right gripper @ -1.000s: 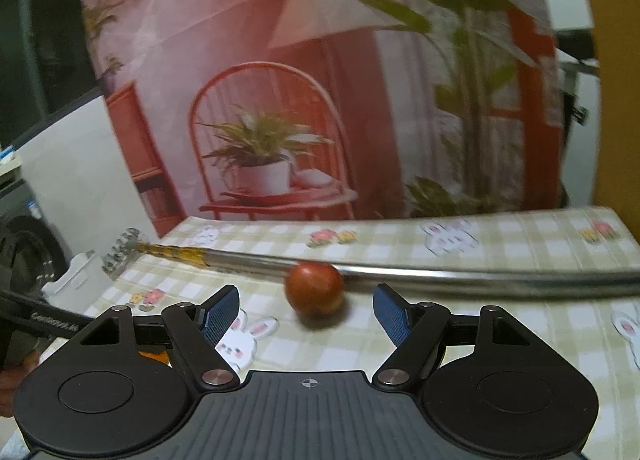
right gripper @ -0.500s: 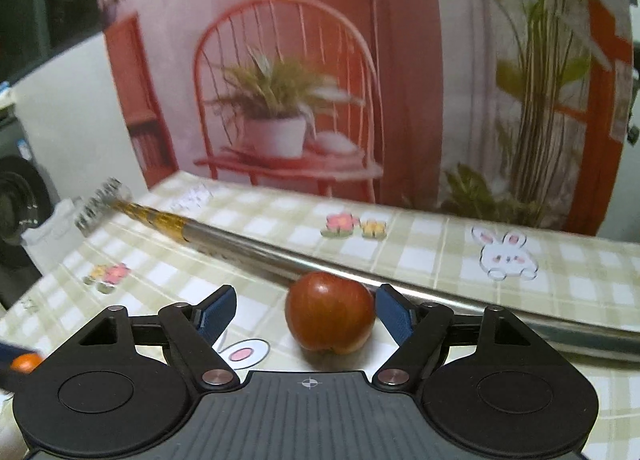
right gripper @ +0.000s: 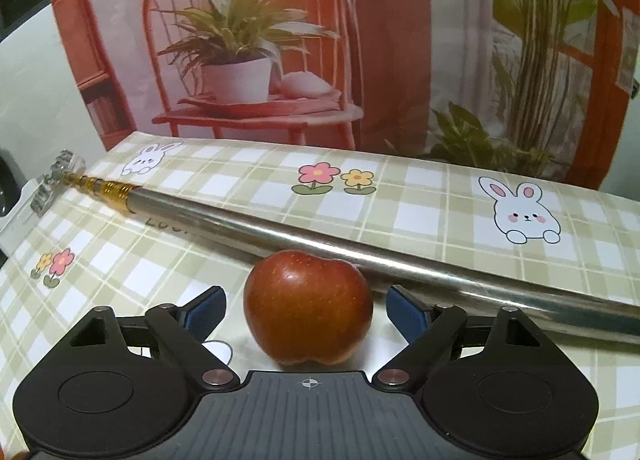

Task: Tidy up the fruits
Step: 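Carry the tangerine onto the plate with the left tool while the right tool carries the red apple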

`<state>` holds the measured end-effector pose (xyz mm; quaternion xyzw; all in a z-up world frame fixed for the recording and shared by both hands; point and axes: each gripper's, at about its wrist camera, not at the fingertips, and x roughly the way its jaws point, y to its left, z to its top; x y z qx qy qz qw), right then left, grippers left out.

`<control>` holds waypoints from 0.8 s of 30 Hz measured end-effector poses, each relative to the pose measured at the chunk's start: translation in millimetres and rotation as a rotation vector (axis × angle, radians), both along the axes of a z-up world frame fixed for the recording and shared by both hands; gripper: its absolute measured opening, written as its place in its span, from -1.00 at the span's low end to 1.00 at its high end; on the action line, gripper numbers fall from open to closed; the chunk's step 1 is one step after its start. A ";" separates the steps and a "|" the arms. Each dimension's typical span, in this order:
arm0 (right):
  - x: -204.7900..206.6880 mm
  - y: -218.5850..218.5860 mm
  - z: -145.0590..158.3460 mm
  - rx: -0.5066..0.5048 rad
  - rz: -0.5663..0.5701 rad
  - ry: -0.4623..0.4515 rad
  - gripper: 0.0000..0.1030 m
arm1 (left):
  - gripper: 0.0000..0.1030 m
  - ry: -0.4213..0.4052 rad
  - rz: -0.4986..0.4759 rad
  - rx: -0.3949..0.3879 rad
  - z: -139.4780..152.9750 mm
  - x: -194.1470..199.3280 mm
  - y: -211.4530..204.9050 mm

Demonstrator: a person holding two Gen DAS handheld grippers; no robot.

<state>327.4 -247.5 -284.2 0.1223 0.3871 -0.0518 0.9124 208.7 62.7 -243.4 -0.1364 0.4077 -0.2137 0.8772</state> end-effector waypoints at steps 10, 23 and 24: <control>-11.8 -6.7 -2.4 0.077 -0.017 0.011 0.25 | -0.25 -0.002 -0.006 0.006 0.6 1.8 -1.5; -89.1 -5.1 26.6 0.144 0.013 -0.139 0.25 | -0.25 0.023 -0.079 0.016 -6.2 18.9 -22.7; -94.8 -4.3 29.6 0.144 0.016 -0.151 0.25 | -0.25 0.025 -0.084 0.020 -7.6 19.7 -24.6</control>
